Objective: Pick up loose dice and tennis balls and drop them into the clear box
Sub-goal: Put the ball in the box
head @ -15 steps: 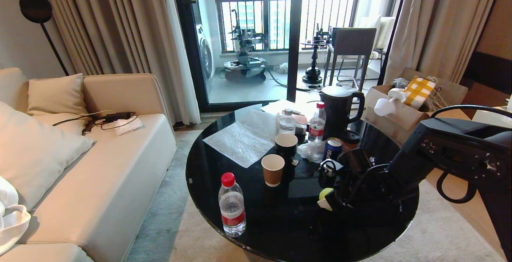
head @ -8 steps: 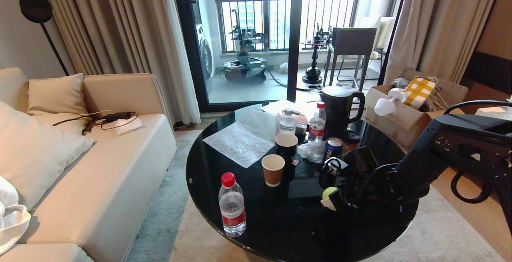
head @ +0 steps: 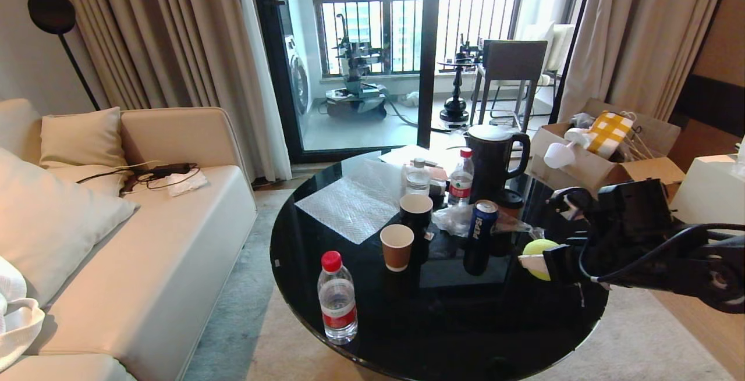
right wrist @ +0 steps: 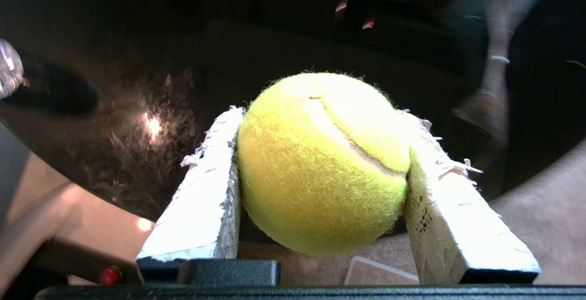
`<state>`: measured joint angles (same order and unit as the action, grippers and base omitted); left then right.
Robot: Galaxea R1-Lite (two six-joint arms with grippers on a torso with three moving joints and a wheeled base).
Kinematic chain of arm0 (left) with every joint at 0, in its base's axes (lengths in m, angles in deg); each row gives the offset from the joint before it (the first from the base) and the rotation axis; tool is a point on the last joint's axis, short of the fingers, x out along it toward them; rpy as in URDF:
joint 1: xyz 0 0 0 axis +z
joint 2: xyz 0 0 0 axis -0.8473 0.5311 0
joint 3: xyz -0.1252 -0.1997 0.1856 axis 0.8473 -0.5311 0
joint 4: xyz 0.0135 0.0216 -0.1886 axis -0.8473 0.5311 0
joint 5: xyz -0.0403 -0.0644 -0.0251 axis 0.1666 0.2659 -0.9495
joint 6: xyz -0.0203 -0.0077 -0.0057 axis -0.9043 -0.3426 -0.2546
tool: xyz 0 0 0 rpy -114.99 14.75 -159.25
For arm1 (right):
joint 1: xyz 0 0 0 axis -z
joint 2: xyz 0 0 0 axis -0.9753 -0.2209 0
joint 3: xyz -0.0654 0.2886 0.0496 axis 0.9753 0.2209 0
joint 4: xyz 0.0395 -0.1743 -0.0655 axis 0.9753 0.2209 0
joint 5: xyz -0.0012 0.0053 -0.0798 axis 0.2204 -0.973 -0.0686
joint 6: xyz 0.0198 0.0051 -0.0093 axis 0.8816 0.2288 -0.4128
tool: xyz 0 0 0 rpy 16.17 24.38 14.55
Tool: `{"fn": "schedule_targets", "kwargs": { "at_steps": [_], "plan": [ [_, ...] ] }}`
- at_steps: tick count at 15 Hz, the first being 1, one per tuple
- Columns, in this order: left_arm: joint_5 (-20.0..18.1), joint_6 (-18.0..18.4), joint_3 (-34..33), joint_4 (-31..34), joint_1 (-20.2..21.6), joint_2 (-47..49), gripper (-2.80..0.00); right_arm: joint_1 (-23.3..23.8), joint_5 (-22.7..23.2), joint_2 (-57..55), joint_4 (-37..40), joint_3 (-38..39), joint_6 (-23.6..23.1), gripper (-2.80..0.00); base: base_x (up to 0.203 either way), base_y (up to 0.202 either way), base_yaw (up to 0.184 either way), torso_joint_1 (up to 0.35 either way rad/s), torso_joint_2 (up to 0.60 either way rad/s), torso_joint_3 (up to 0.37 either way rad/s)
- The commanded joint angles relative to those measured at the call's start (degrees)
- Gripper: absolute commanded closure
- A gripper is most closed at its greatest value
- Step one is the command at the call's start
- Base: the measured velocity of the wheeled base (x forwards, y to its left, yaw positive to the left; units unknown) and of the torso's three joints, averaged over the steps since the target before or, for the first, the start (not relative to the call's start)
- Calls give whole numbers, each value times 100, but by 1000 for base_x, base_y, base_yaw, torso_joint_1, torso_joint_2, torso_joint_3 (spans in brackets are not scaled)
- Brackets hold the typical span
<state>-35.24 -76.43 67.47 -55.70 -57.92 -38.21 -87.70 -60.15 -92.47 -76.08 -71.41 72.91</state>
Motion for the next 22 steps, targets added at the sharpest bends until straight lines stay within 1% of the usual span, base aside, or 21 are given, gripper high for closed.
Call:
{"fn": "schedule_targets", "kwargs": {
  "at_steps": [1,2,4,5,8,9,11,13,15,16,17,22],
  "plan": [
    [2,-4,0,2,0,0,0,80,-53,653,5,236,30,0,0,0,0,0,0,0],
    [2,-4,0,2,0,0,0,109,-138,880,58,486,42,0,0,0,0,0,0,0],
    [2,-4,0,2,0,0,0,166,-301,1862,159,1018,64,0,0,0,0,0,0,0],
    [2,-4,0,2,0,0,0,204,-398,2651,302,1326,115,0,0,0,0,0,0,0],
    [2,-4,0,2,0,0,0,325,-696,5506,860,2279,306,0,0,0,0,0,0,0],
    [2,-4,0,2,0,0,0,365,-793,6168,1046,2595,368,0,0,0,0,0,0,0],
    [2,-4,0,2,0,0,0,547,-883,7630,1498,2992,425,0,0,0,0,0,0,0],
    [2,-4,0,2,0,0,0,772,-895,8791,1882,3325,431,0,0,0,0,0,0,0],
    [2,-4,0,2,0,0,0,1025,-870,9310,2250,3641,412,0,0,0,0,0,0,0],
    [2,-4,0,2,0,0,0,1037,-830,9326,2312,3669,374,0,0,0,0,0,0,0],
    [2,-4,0,2,0,0,0,1037,-508,9343,2540,3722,155,0,0,0,0,0,0,0],
    [2,-4,0,2,0,0,0,1037,-461,9355,2584,3759,181,0,0,0,0,0,0,0]
  ]
}}
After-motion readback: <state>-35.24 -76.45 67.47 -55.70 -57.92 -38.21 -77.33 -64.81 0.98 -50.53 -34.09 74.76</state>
